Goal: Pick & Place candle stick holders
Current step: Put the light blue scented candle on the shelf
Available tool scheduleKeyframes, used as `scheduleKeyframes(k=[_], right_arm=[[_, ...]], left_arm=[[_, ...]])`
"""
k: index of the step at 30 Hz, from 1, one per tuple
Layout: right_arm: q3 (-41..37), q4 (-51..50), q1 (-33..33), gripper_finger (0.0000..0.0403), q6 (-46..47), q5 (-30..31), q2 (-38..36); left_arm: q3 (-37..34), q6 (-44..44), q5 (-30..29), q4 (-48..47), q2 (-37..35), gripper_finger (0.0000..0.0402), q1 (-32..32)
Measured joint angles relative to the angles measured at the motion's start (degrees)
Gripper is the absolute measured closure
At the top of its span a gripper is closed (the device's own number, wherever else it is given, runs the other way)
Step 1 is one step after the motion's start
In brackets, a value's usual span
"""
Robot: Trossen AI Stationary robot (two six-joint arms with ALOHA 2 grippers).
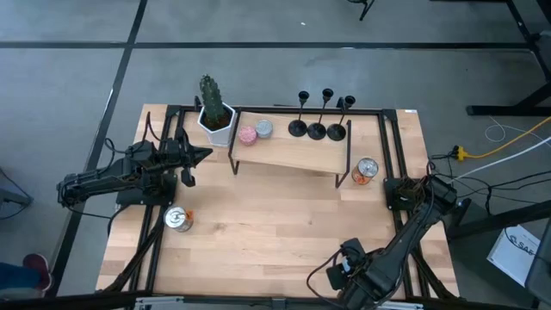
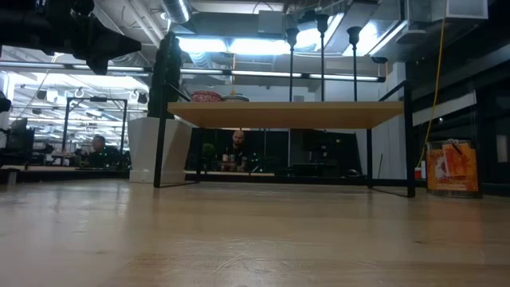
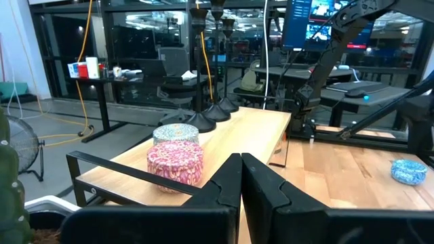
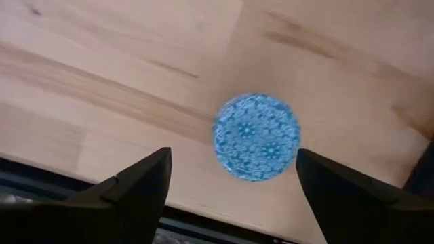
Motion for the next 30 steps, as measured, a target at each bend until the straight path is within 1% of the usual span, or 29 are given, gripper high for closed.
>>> scheduleKeyframes(k=[5,14,21,25,28,30], right_arm=[[-3.3,3.2,0.0,0.0084,0.2,-3.0,0.0],[-8.0,8.2,0.2,0.0084,0.9,-3.0,0.0],[-8.7,7.3,0.1,0.0084,0.9,-3.5,0.0],[-8.7,5.5,-0.4,0.0083,3.5,-6.8,0.0],[-8.7,3.8,-0.5,0.0071,7.1,-9.4,0.0],[-8.7,3.8,-0.5,0.0058,7.7,-9.6,0.0]], left_arm=[[0.0,0.0,0.0,0.0,0.0,0.0396,0.0],[0.0,0.0,0.0,0.0,0.0,0.0396,0.0],[0.0,0.0,0.0,0.0,0.0,0.0396,0.0],[0.0,0.0,0.0,0.0,0.0,0.0396,0.0],[0.0,0.0,0.0,0.0,0.0,0.0396,0.0],[0.0,0.0,0.0,0.0,0.0,0.0396,0.0]])
